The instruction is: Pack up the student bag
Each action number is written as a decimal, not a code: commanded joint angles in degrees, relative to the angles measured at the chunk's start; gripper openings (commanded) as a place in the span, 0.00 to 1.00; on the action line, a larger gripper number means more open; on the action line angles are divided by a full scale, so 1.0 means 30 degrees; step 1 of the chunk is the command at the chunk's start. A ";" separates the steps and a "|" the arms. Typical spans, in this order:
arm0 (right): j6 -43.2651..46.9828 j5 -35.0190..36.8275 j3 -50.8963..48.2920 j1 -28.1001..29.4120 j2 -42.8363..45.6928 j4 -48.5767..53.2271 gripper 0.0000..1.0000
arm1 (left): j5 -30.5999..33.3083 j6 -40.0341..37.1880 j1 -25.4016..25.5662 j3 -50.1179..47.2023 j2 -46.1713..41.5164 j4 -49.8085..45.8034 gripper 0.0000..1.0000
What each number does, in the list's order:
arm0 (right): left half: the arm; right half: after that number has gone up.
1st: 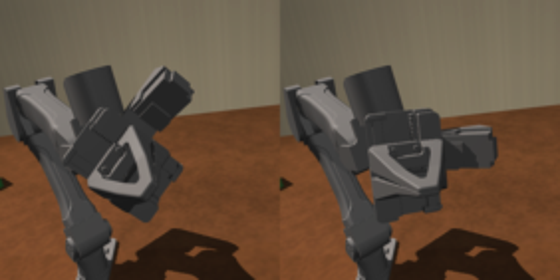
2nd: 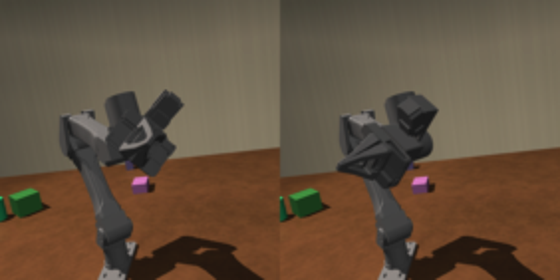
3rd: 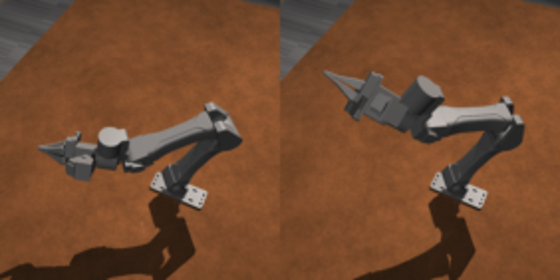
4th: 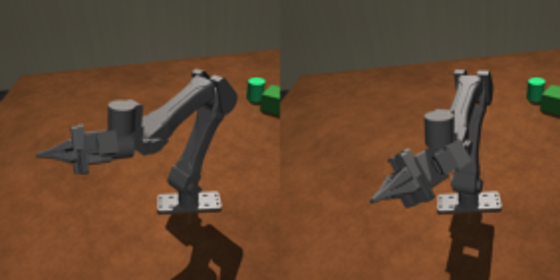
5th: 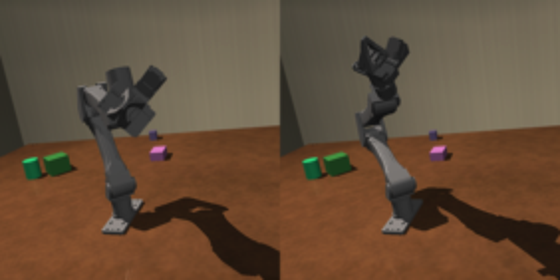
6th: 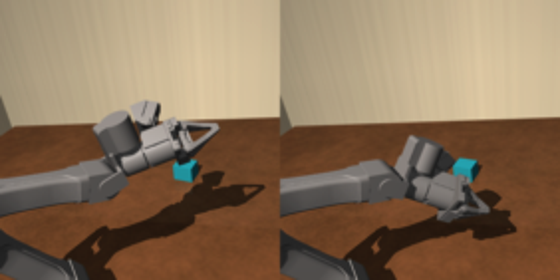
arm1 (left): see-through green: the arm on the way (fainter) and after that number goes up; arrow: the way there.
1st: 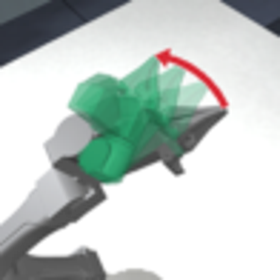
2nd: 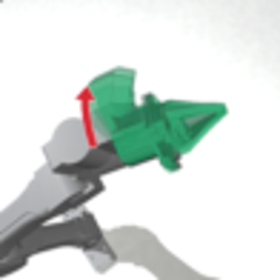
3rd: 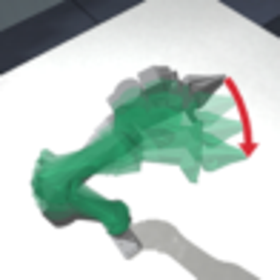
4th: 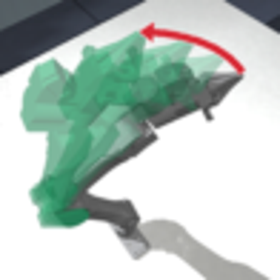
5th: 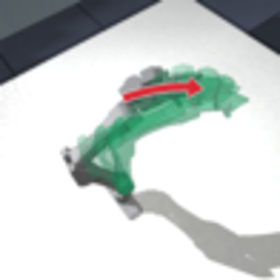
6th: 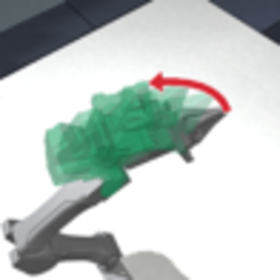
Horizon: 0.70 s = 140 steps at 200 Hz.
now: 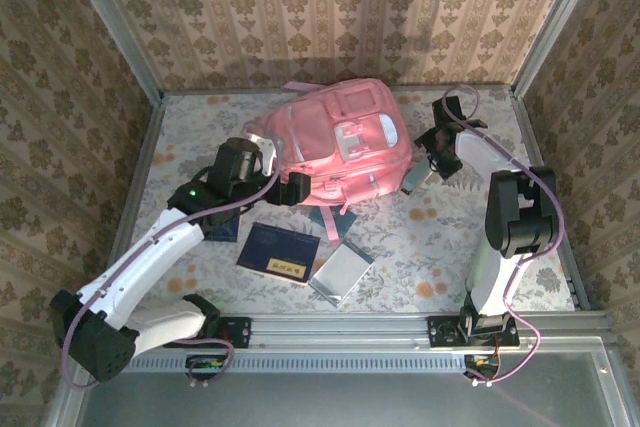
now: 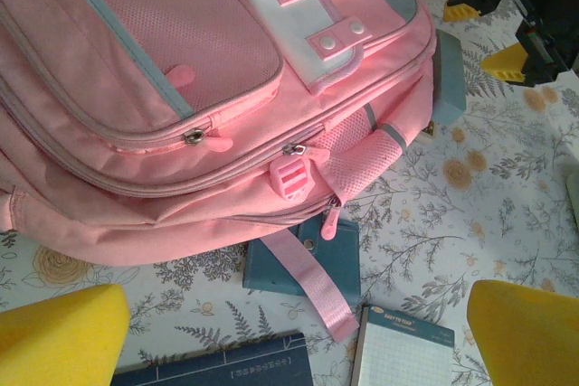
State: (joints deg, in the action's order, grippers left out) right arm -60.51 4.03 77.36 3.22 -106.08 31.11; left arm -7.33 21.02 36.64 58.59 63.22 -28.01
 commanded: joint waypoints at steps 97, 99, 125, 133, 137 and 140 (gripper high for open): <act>0.0456 -0.0450 -0.1764 -0.0078 0.0244 -0.1282 0.36 | -0.0469 0.1127 -0.0115 0.0213 0.0263 0.0137 0.98; 0.0491 -0.0447 -0.1801 -0.0078 0.0456 -0.1287 0.34 | -0.0481 0.1144 -0.0115 0.0201 0.0279 0.0159 0.98; 0.1218 -0.0949 -0.2808 -0.0021 0.2918 -0.1597 0.23 | -0.0817 0.1557 -0.0085 0.0192 0.0507 0.0468 0.98; 0.1672 -0.1483 -0.3341 0.0035 0.3848 -0.2254 0.22 | -0.1093 0.1754 -0.0085 0.0188 0.0622 0.0615 0.98; 0.1868 -0.1811 -0.3644 0.0088 0.4342 -0.2703 0.21 | -0.1278 0.1870 -0.0113 0.0210 0.0702 0.0731 0.98; 0.2000 -0.2080 -0.3874 0.0136 0.4721 -0.3040 0.20 | -0.1427 0.1970 -0.0115 0.0212 0.0783 0.0776 0.98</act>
State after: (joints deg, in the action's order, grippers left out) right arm -58.39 1.80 69.01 2.94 -101.43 26.11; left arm -8.62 24.43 36.64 58.59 64.58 -27.55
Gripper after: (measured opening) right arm 0.372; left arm 0.981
